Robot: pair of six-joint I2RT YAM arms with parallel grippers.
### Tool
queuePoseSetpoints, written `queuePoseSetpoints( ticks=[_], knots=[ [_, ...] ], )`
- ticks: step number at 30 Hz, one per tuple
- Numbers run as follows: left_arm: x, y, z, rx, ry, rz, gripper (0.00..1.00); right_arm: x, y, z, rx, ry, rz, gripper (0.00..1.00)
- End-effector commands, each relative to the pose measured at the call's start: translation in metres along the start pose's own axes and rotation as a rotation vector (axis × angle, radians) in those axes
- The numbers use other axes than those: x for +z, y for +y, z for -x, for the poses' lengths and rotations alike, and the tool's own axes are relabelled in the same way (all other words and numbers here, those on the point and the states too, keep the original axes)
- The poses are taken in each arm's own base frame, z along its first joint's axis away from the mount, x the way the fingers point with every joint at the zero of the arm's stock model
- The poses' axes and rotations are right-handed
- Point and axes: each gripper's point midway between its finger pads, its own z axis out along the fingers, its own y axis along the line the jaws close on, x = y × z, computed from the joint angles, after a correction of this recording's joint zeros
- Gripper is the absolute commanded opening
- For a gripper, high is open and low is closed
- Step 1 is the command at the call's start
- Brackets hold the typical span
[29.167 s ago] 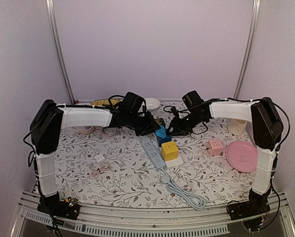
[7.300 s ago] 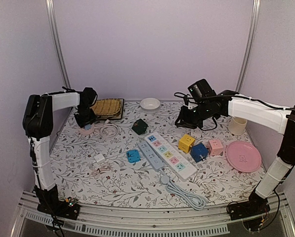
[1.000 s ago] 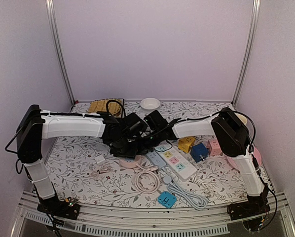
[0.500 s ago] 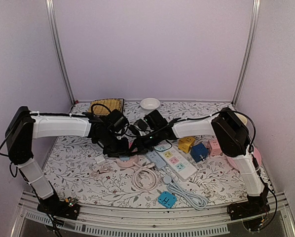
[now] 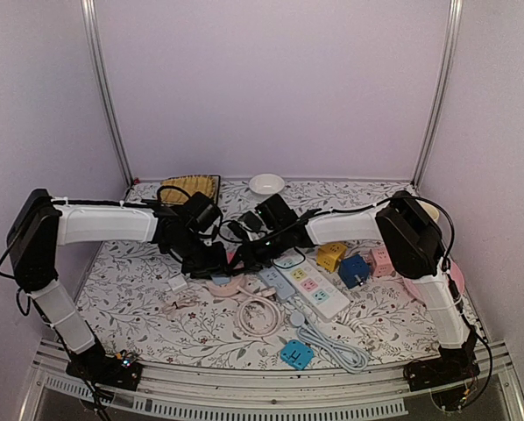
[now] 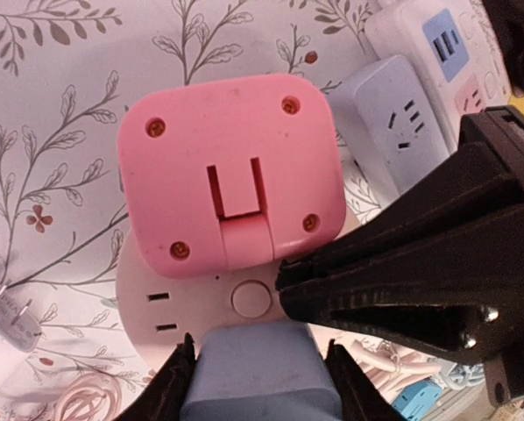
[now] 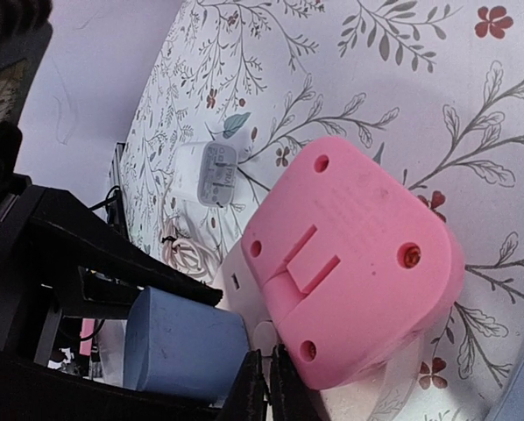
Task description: Pull the plug off the socket
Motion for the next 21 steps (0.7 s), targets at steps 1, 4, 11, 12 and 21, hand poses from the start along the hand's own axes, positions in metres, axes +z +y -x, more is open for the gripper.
queuePoseSetpoints(
  ticks=[1, 4, 11, 12, 21],
  knots=[
    [-0.02, -0.021, 0.028, -0.047, -0.084, -0.153, 0.17, 0.015, -0.091, -0.078, 0.205, 0.189, -0.264, 0.07],
    [-0.022, -0.025, 0.03, -0.066, -0.085, -0.195, 0.17, 0.014, -0.093, -0.078, 0.202, 0.189, -0.272, 0.07],
    [-0.027, -0.022, 0.037, -0.085, -0.087, -0.162, 0.17, 0.013, -0.092, -0.077, 0.193, 0.187, -0.278, 0.07],
    [-0.029, -0.021, 0.038, -0.082, -0.093, -0.148, 0.16, 0.013, -0.092, -0.077, 0.194, 0.188, -0.278, 0.07],
    [-0.055, -0.016, 0.042, -0.01, -0.192, 0.032, 0.17, 0.008, -0.08, -0.063, 0.164, 0.161, -0.268, 0.07]
  ],
)
